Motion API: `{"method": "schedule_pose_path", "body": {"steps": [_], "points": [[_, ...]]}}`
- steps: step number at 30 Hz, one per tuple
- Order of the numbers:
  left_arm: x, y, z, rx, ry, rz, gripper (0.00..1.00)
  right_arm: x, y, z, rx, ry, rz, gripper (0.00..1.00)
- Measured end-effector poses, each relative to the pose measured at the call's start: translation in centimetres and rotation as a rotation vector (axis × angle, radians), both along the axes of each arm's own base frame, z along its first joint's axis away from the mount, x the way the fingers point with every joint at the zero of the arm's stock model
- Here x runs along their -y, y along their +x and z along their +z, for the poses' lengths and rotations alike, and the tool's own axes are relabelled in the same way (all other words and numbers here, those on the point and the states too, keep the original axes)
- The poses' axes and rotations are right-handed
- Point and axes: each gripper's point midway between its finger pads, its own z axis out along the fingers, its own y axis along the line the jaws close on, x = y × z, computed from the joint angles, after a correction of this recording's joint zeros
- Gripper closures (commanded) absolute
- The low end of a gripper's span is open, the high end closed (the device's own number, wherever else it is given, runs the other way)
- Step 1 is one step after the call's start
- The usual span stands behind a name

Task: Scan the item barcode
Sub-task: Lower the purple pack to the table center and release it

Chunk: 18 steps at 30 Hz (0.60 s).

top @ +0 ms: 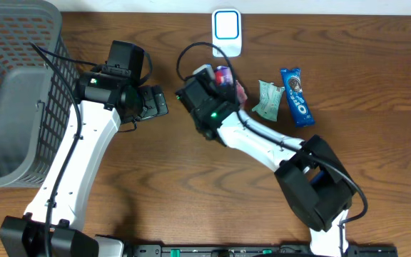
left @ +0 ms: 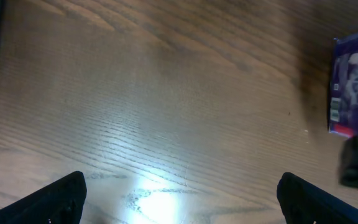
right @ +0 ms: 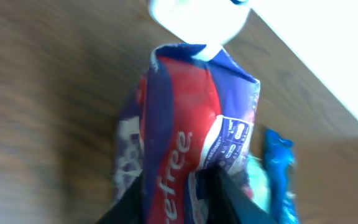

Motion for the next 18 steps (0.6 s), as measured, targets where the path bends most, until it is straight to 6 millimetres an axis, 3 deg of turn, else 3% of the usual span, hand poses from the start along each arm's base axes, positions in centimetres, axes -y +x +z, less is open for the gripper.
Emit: {"method": "schedule_pose_path", "body": {"steps": [5,8,13,18], "points": [[0.0,0.0,0.0,0.0,0.0,0.0,0.02,-4.2,-0.7,-0.1,-0.085,0.221,0.072,0.42],[0.0,0.0,0.0,0.0,0.0,0.0,0.02,-5.6,-1.4,0.2,-0.178,0.321,0.092,0.3],[0.0,0.0,0.0,0.0,0.0,0.0,0.02,-6.1,0.2,3.8,-0.261,0.481,0.091,0.2],[0.0,0.0,0.0,0.0,0.0,0.0,0.02,-4.5,2.1,7.0,-0.32,0.609,0.085,0.17]]}}
